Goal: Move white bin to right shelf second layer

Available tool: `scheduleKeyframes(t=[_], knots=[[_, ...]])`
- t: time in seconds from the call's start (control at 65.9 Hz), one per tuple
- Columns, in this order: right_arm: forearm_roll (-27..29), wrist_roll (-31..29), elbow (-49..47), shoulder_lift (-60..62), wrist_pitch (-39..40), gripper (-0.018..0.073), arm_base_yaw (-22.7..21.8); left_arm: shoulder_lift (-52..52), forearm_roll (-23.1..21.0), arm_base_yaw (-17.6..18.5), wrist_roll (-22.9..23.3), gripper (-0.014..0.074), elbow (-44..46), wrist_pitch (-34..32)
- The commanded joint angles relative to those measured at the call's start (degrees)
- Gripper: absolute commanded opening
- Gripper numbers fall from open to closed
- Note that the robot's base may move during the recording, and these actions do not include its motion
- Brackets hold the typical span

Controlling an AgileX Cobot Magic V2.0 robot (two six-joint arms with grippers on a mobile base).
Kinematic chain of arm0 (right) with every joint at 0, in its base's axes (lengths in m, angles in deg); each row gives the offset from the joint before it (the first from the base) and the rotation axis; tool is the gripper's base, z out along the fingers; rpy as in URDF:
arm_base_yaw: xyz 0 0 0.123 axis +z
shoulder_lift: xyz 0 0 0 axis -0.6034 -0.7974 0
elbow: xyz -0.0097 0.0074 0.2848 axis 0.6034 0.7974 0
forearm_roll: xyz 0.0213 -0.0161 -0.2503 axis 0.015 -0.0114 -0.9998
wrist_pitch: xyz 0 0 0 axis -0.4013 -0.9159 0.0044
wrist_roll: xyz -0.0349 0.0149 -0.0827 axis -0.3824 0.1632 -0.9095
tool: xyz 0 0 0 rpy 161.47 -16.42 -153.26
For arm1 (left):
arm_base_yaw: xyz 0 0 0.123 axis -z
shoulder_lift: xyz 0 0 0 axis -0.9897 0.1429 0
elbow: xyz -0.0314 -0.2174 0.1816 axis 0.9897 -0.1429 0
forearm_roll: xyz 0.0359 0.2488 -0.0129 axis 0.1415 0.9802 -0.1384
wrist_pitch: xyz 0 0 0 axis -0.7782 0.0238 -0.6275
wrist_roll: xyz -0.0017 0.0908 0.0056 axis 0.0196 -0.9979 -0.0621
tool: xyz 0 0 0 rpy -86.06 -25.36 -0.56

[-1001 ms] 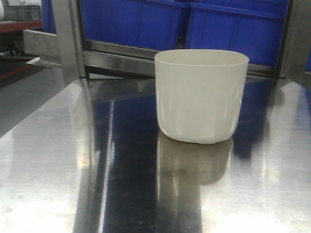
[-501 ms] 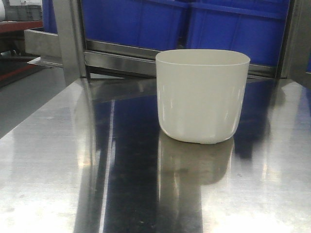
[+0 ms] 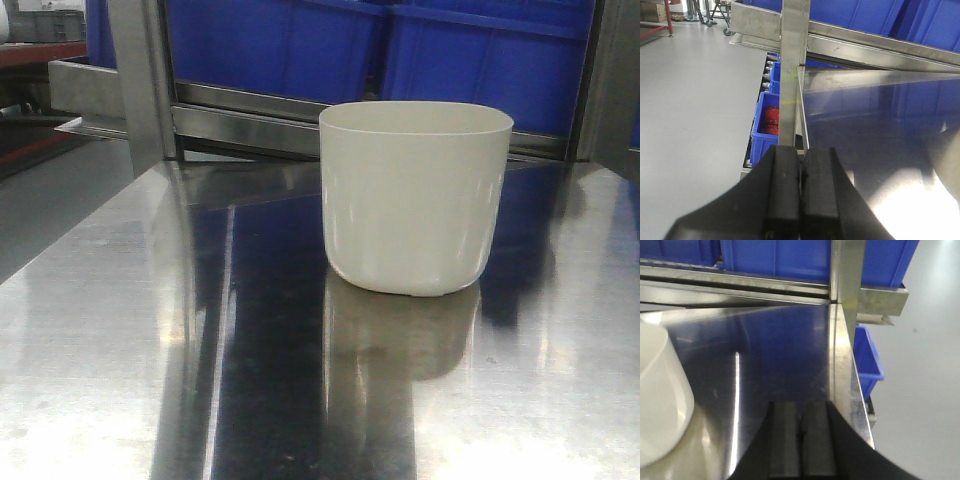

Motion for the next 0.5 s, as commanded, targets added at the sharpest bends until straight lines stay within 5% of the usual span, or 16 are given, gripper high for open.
scheduleKeyframes(t=[0.0, 0.41, 0.485], knots=[[2.6, 0.3, -10.2, -6.3, -4.0, 0.0067, 0.1, -0.8, -0.3, 0.4, 0.6, 0.0085, -1.6, -5.2], [6.0, -3.5, -22.9, -21.2, -16.5, 0.0064, 0.2, -0.8, -0.3, 0.4, 0.6, 0.0085, -1.6, -5.2], [7.5, -5.5, -23.1, -22.3, -17.7, 0.0165, 0.4, -0.8, -0.3, 0.4, 0.6, 0.0085, -1.6, -5.2]])
